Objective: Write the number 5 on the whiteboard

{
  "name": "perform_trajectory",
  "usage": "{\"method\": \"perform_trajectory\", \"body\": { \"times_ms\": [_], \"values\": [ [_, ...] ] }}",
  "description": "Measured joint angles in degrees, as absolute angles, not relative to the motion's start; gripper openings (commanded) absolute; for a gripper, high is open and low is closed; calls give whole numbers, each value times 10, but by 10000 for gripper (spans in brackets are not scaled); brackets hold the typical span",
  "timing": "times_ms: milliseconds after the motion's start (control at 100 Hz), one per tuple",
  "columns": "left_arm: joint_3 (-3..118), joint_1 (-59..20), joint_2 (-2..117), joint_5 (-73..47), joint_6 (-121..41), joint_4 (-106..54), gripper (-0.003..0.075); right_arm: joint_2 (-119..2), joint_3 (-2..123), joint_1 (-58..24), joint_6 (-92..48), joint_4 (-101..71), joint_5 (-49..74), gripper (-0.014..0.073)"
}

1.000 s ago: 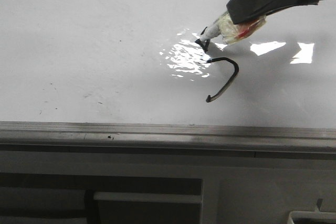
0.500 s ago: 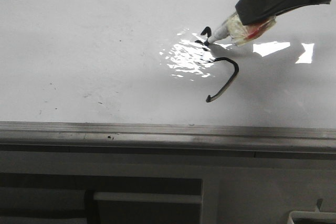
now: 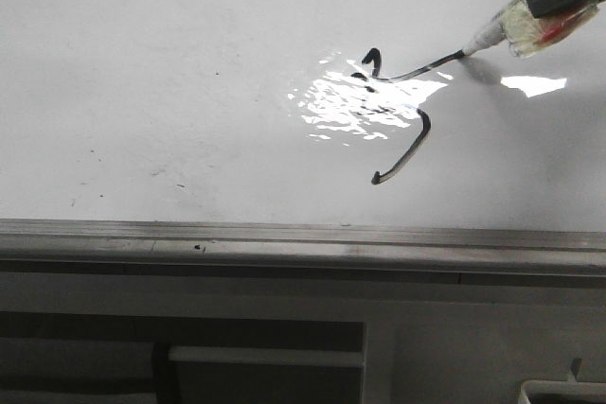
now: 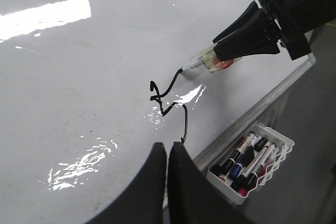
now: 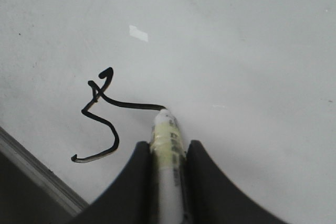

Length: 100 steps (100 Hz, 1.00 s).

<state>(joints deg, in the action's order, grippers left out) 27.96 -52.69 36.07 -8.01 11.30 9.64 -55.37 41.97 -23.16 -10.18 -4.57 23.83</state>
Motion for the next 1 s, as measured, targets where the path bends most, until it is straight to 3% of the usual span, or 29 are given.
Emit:
{"method": "perform_trajectory", "body": {
  "times_ms": [180,250,320,450,520,790,1000],
  "values": [
    [280,-527,361,-80,113,96,-17,-537,421,-240,-102,-40,239,-43],
    [280,-527,361,-80,113,96,23,-519,426,-261,-102,-30,241,-43],
    [280,-527,362,-80,113,96,137,-496,439,-295,-102,-31,244,-43],
    [280,-527,364,-80,113,96,473,-470,454,-363,-112,-30,257,-43],
    [281,-527,370,-81,113,96,559,-468,455,-397,-131,-29,268,-43],
    [346,-565,441,-151,37,98,441,-540,455,-513,-250,-28,287,-44],
    [388,-630,515,-202,-29,100,378,-580,455,-545,-263,-27,257,-46]
  ]
}}
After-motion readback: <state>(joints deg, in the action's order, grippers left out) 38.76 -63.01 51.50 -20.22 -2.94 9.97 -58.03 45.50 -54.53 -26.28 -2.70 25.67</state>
